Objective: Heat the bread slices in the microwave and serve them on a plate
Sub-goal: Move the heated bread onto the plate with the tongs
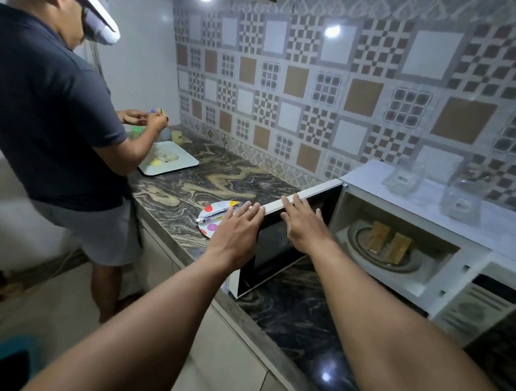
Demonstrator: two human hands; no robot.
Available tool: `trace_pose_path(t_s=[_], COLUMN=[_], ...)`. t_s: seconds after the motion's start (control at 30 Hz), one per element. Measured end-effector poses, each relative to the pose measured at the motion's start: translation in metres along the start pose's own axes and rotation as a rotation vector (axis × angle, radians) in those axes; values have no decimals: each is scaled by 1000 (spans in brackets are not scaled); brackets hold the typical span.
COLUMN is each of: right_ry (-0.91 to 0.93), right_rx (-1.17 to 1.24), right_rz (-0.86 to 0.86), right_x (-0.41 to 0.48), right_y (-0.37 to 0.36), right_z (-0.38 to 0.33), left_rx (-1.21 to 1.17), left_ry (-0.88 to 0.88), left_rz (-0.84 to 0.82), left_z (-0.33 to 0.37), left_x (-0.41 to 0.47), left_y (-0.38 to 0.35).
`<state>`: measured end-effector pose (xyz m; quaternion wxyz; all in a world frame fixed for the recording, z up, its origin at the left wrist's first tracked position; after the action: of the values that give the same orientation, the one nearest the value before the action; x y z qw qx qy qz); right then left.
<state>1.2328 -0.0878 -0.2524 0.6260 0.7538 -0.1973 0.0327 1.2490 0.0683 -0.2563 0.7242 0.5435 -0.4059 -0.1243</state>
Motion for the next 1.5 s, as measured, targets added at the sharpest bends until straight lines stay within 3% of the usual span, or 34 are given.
trace_pose_path(t_s=[0.23, 0.7, 1.03, 1.5], right_ry=[-55, -78, -286, -460], right_rx=[24, -6, -29, -78], right_rz=[-10, 5, 90, 118], right_x=[1, 14, 41, 114], right_y=[-10, 16, 22, -29], right_z=[-10, -19, -55, -123], left_rx=[80, -37, -104, -143], left_ry=[43, 76, 14, -2], left_rz=[13, 65, 48, -140], left_z=[-9, -17, -110, -233], left_x=[-1, 13, 37, 80], left_y=[-13, 18, 23, -34])
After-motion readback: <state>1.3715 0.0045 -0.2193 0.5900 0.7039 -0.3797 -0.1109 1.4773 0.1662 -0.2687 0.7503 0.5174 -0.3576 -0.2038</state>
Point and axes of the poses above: each hand's wrist, its own x-axis towards the middle knuckle, its own y-axis out of the back of the hand, z = x × y, the point moved 6 cm from there along x, towards the middle knuckle, and after that the axes turned 10 degrees about z, right-handed, at the moved point
